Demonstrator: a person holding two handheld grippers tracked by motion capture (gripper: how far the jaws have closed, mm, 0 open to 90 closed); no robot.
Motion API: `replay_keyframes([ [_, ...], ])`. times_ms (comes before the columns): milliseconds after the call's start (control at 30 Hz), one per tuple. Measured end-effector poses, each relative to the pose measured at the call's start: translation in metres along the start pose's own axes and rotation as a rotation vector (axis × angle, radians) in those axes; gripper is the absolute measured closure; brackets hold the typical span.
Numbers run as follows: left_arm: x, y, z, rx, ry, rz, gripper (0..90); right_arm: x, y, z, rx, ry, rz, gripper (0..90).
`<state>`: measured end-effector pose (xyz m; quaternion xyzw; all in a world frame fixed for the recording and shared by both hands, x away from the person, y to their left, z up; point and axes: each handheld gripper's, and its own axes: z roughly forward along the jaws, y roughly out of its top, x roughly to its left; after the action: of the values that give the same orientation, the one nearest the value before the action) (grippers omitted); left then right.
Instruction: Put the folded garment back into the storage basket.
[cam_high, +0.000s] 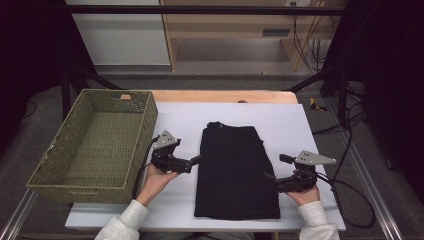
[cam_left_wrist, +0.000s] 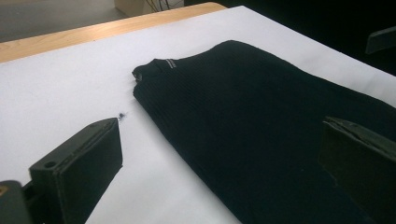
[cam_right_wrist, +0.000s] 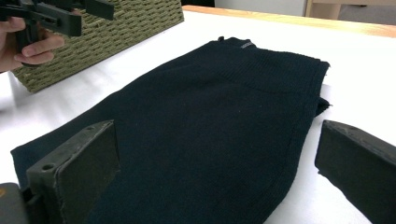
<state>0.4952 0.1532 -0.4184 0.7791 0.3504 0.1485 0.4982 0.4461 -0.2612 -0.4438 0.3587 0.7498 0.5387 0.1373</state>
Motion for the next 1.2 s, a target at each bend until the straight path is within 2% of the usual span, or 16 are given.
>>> replay_keyframes([
  [500,0.009,0.006,0.027,0.031,0.034,-0.023,0.0,0.000,-0.001,0.002,0.009,-0.005,-0.001,0.3],
  [667,0.013,0.013,0.036,0.035,0.055,-0.026,0.0,-0.001,-0.001,0.002,0.004,-0.008,-0.003,0.3],
  [1200,0.019,0.026,0.061,0.059,0.081,-0.037,0.1,-0.001,-0.001,0.002,0.005,-0.010,-0.002,0.2],
])
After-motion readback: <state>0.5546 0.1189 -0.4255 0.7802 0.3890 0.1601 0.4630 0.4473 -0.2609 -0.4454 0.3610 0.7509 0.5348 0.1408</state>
